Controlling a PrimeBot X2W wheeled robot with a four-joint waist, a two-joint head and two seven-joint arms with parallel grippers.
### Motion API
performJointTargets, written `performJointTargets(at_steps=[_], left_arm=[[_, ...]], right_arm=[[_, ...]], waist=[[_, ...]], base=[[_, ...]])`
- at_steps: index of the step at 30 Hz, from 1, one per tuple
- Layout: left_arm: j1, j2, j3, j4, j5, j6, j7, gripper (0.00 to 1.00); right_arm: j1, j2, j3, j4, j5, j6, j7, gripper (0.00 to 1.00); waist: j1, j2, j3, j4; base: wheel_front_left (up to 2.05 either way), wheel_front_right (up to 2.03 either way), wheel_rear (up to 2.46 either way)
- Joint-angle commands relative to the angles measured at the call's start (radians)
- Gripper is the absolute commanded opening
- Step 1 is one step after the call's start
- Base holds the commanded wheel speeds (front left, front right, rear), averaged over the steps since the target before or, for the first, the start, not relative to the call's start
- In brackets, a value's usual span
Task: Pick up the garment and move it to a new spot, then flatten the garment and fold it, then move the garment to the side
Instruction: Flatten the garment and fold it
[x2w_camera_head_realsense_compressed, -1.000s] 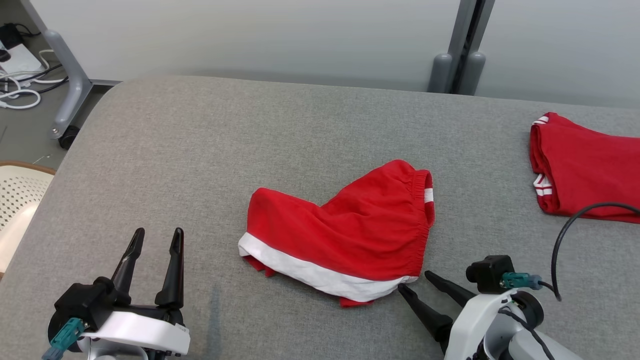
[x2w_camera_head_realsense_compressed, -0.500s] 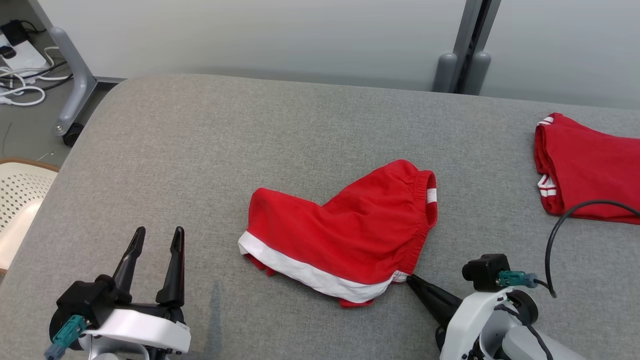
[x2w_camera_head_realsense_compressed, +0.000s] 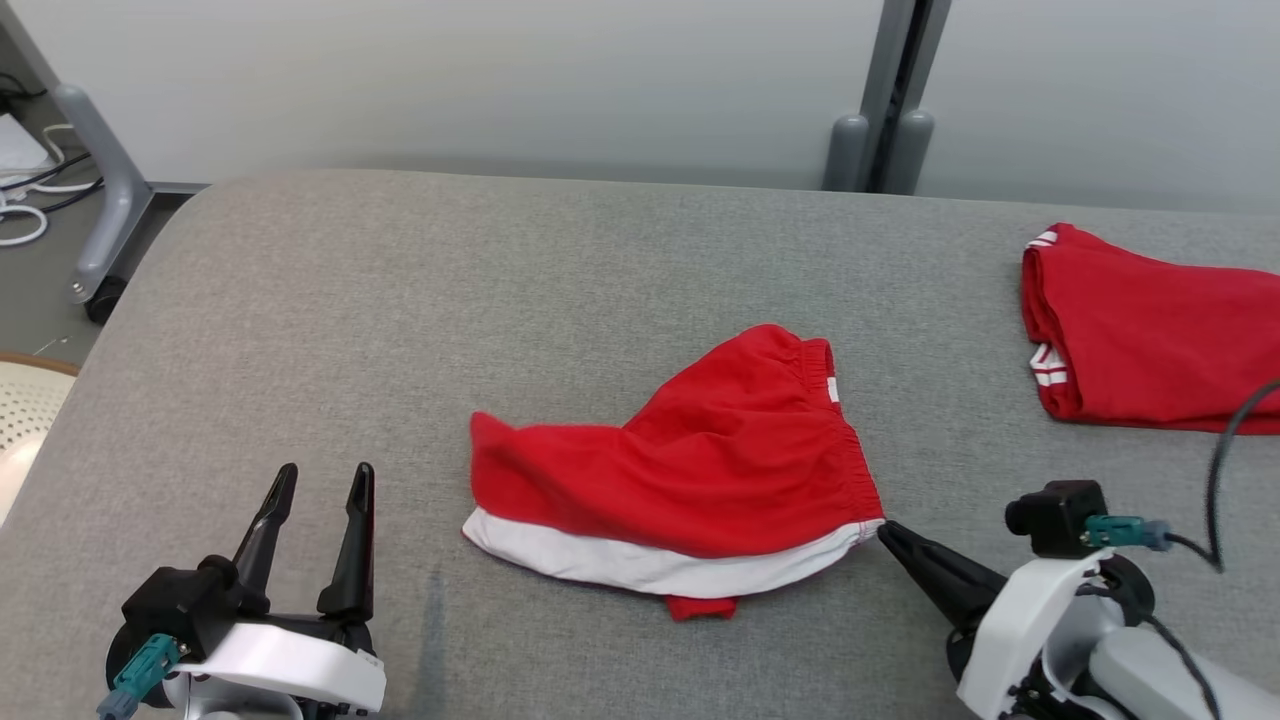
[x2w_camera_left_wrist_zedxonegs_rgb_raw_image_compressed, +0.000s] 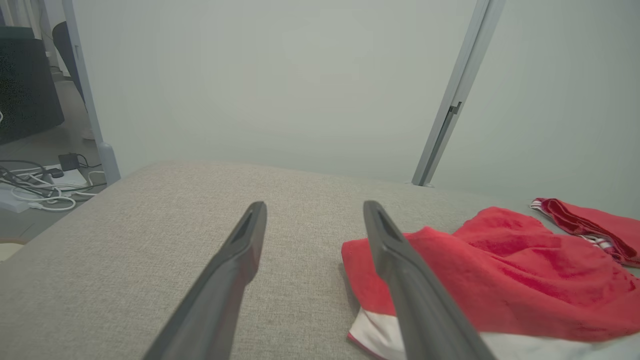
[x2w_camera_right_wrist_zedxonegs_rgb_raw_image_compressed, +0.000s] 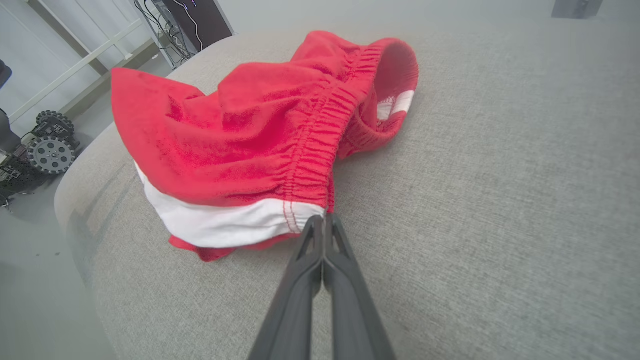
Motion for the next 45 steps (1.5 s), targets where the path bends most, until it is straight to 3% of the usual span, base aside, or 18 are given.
performJointTargets(at_steps=[1,12,17,27,28,29,30,38,45], left_arm=[[0.007,0.006,0.004,0.001,0.009,0.0,-0.004,1.0],[0.009,0.011,-0.004,0.024,0.009,-0.001,-0.004,1.0],[0.009,0.014,-0.009,0.03,0.006,-0.001,-0.004,1.0],[0.0,0.019,-0.019,0.039,0.0,-0.001,-0.004,1.0],[-0.001,0.02,-0.019,0.039,-0.001,-0.001,-0.004,1.0],[-0.002,0.02,-0.02,0.041,-0.002,-0.001,-0.004,1.0],[-0.004,0.021,-0.021,0.042,-0.003,-0.001,-0.004,1.0],[-0.005,0.021,-0.022,0.045,-0.008,-0.001,-0.004,1.0],[-0.017,0.019,-0.03,0.049,-0.01,-0.001,-0.004,1.0]], right_arm=[[0.005,-0.016,0.001,-0.02,0.012,0.001,0.007,0.0],[0.07,-0.167,-0.074,-0.174,0.117,0.001,0.125,0.0],[0.112,-0.18,-0.112,-0.206,0.105,0.001,0.151,0.0],[0.168,-0.146,-0.19,-0.205,0.047,0.001,0.163,0.0],[0.171,-0.139,-0.198,-0.207,0.038,0.001,0.159,0.27],[0.176,-0.131,-0.207,-0.207,0.028,0.001,0.158,0.91],[0.182,-0.12,-0.216,-0.205,0.018,0.001,0.157,1.0],[0.191,-0.043,-0.263,-0.195,-0.049,0.001,0.128,1.0],[0.148,0.021,-0.226,-0.157,-0.004,0.001,0.1,1.0]], waist=[[0.0,0.0,-0.001,-0.008],[0.0,0.0,-0.006,-0.055],[0.0,0.0,-0.009,-0.067],[0.0,0.0,-0.009,-0.064],[0.0,0.0,-0.009,-0.062],[0.0,0.0,-0.009,-0.06],[0.0,0.0,-0.009,-0.058],[0.0,0.0,-0.01,-0.036],[0.0,0.0,-0.003,-0.022]], base=[[0.0,0.0,0.0],[0.0,0.0,0.0],[0.0,0.0,0.0],[0.0,0.0,0.0],[0.0,0.0,0.0],[0.0,0.0,0.0],[0.0,0.0,0.0],[0.0,0.0,0.0],[0.0,0.0,0.0]])
